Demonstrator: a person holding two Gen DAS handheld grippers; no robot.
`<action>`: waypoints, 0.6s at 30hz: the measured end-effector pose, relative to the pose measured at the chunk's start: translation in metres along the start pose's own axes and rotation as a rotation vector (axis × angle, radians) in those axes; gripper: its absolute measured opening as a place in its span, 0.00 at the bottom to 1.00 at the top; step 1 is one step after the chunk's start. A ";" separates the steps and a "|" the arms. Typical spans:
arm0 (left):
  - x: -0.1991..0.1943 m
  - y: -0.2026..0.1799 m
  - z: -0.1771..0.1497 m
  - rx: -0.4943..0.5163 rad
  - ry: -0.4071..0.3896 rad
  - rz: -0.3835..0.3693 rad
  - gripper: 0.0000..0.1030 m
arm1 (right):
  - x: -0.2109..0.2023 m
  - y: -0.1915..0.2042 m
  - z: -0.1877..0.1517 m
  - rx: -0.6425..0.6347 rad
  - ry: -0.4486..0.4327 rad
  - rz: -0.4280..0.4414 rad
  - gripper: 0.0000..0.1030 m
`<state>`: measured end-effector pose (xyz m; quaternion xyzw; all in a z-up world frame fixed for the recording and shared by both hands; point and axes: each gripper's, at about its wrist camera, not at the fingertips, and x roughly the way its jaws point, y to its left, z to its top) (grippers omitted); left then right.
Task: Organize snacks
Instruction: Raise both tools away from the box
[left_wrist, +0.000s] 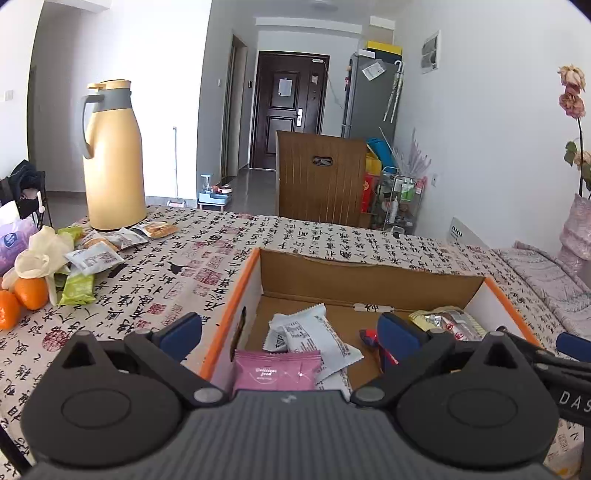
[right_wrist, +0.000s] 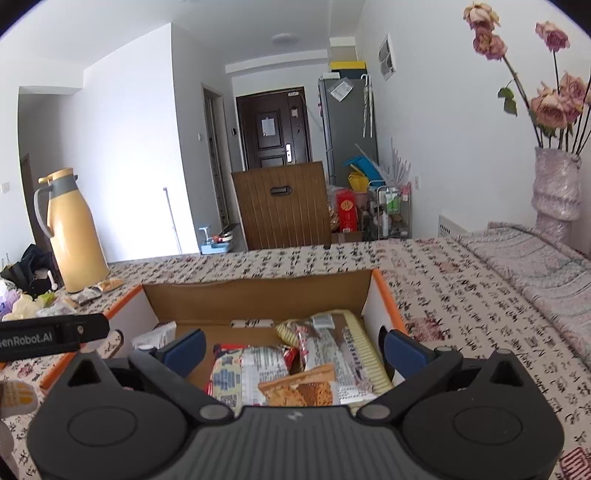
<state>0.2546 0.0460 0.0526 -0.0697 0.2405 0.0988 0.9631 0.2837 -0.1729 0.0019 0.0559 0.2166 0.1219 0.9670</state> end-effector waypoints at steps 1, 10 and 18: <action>-0.004 0.001 0.002 -0.003 -0.005 0.000 1.00 | -0.003 0.001 0.001 -0.003 -0.002 -0.002 1.00; -0.044 0.013 -0.001 0.030 -0.026 0.025 1.00 | -0.038 0.014 0.000 -0.033 0.005 -0.001 1.00; -0.079 0.032 -0.024 0.038 -0.003 0.027 1.00 | -0.075 0.029 -0.024 -0.063 0.044 0.016 1.00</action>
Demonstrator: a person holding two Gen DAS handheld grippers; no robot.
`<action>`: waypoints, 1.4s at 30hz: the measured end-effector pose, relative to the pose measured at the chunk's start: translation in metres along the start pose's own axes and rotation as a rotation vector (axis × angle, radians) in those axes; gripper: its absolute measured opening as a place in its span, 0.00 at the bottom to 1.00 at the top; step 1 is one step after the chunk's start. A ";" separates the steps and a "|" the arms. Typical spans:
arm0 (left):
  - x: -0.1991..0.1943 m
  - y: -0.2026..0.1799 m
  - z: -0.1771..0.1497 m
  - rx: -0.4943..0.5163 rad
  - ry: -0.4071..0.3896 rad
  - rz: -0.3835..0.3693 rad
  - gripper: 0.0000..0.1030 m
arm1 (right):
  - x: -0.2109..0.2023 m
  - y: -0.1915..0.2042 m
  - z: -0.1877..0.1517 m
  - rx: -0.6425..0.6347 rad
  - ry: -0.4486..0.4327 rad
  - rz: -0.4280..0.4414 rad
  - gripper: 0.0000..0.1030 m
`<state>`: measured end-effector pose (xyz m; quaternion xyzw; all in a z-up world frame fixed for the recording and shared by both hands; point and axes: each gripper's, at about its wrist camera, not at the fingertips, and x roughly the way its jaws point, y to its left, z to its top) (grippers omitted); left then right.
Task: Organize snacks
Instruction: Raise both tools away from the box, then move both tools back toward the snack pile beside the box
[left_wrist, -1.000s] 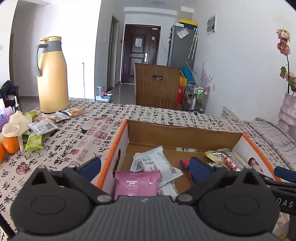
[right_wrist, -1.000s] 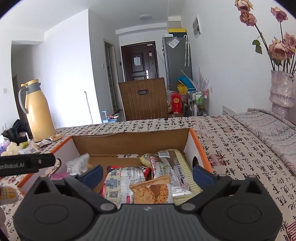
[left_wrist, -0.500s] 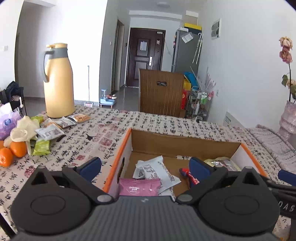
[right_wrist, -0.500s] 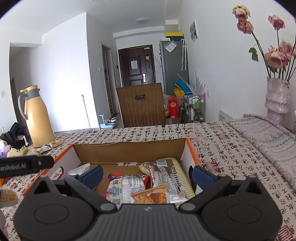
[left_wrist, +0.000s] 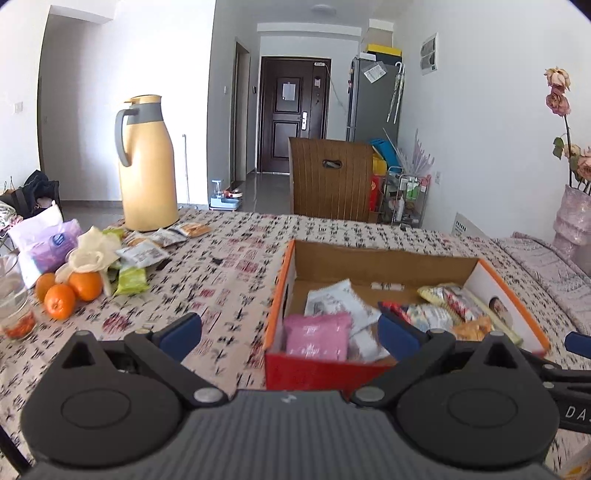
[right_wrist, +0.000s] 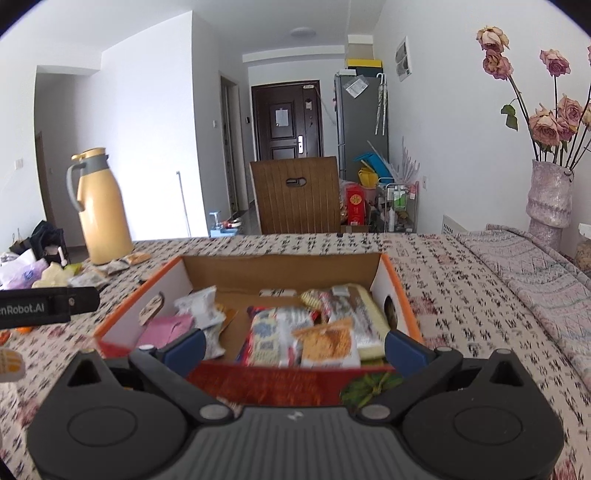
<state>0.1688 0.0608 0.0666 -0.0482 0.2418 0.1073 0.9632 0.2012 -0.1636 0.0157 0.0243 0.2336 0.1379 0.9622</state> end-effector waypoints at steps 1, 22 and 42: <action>-0.003 0.002 -0.003 0.003 0.005 -0.002 1.00 | -0.004 0.002 -0.003 -0.001 0.004 0.001 1.00; -0.043 0.035 -0.082 0.032 0.122 -0.063 1.00 | -0.050 0.020 -0.082 -0.016 0.188 0.030 1.00; -0.041 0.047 -0.097 0.024 0.156 -0.077 1.00 | -0.028 0.038 -0.102 -0.091 0.266 0.044 0.66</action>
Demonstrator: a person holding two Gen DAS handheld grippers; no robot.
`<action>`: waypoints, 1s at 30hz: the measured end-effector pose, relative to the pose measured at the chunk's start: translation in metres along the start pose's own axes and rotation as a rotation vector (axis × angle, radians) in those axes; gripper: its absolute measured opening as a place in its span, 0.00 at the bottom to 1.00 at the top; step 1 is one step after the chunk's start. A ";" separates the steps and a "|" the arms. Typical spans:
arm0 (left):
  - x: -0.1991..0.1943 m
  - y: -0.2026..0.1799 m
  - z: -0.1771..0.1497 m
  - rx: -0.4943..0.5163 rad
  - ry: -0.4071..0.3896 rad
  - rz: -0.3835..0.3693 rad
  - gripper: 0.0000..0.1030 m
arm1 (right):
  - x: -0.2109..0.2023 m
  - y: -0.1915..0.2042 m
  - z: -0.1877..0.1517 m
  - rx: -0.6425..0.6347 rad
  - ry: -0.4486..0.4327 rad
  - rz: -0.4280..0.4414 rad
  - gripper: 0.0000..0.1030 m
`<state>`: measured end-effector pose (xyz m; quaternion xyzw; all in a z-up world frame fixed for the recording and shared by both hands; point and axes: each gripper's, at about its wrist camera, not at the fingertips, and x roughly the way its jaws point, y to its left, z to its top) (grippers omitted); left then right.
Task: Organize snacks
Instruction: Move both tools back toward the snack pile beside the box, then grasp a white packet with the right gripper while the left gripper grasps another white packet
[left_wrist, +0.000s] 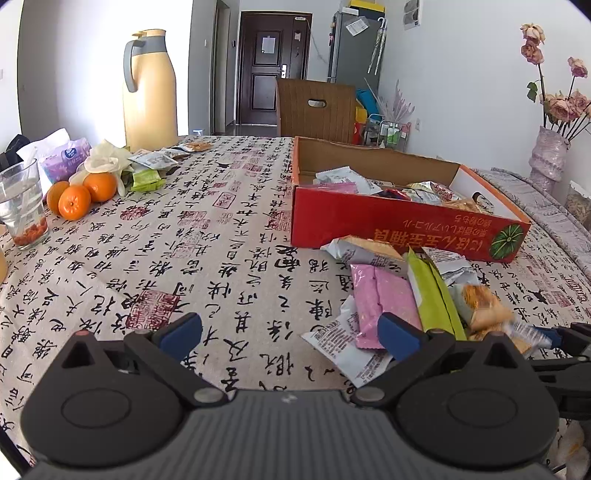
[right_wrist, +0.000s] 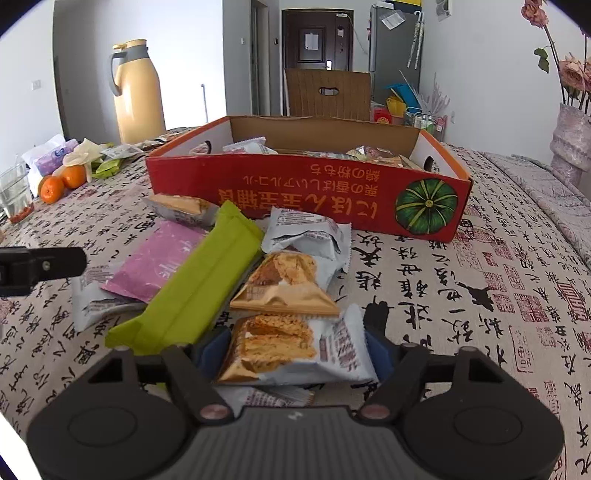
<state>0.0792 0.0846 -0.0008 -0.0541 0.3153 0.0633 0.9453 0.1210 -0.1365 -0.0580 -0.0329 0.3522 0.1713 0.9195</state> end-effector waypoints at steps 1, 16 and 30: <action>0.000 0.000 0.000 -0.001 0.000 0.000 1.00 | -0.001 0.000 0.000 0.001 -0.003 0.004 0.61; 0.011 -0.006 -0.006 0.078 0.046 0.007 1.00 | -0.020 -0.020 0.003 0.046 -0.078 0.010 0.13; 0.032 -0.036 -0.011 0.235 0.085 -0.020 1.00 | -0.032 -0.039 0.004 0.096 -0.136 -0.010 0.12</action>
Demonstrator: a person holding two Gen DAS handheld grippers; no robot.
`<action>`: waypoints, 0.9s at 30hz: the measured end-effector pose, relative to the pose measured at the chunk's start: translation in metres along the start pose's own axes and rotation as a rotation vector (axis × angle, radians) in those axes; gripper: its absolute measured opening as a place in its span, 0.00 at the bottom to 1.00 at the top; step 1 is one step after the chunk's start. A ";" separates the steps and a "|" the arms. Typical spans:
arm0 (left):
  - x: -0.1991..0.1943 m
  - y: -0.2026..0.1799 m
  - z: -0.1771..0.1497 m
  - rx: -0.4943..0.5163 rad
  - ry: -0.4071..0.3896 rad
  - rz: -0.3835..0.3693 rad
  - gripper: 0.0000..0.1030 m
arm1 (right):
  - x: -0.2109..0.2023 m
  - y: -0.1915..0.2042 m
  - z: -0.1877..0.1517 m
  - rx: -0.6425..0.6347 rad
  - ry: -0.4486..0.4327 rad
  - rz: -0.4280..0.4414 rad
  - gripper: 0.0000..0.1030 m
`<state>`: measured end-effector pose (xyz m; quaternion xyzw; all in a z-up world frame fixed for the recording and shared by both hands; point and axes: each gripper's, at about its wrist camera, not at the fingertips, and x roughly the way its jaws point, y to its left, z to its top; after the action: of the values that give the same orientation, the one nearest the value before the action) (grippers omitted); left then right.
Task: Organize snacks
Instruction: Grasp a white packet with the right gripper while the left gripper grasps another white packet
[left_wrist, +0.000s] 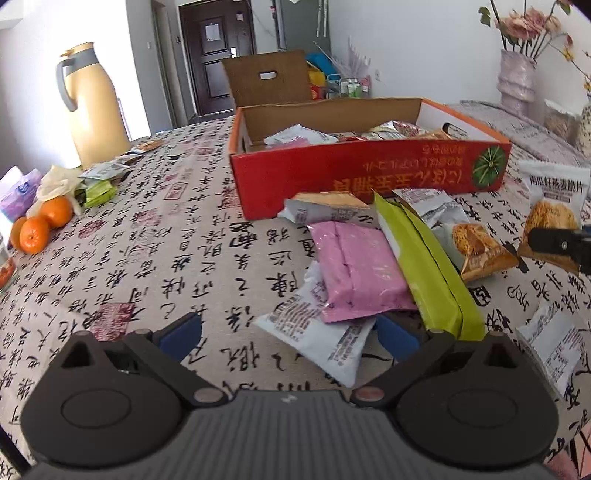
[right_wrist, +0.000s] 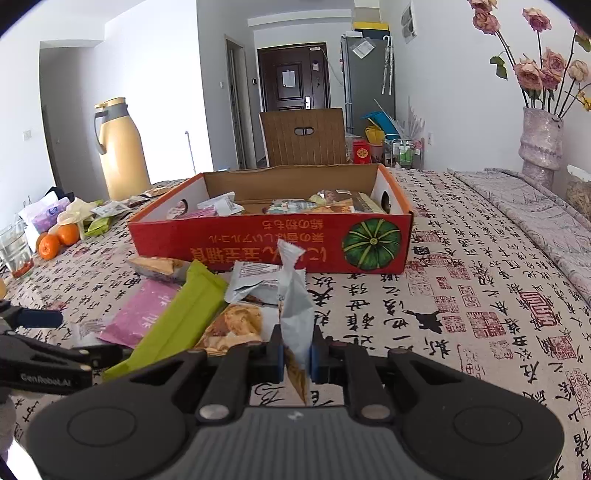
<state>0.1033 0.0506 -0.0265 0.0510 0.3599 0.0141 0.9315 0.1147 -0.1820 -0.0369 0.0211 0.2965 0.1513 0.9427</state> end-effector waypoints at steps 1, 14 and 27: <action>0.002 -0.001 0.000 0.000 0.004 -0.001 1.00 | 0.000 -0.001 0.000 0.001 0.000 -0.001 0.12; 0.004 -0.003 0.001 0.014 0.009 -0.069 0.64 | 0.002 0.000 -0.003 0.005 0.006 0.010 0.12; -0.003 0.002 -0.002 0.007 -0.002 -0.063 0.24 | 0.002 0.000 -0.004 0.007 0.008 0.019 0.12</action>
<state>0.1000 0.0524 -0.0259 0.0430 0.3603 -0.0168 0.9317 0.1138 -0.1814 -0.0417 0.0265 0.3004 0.1594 0.9400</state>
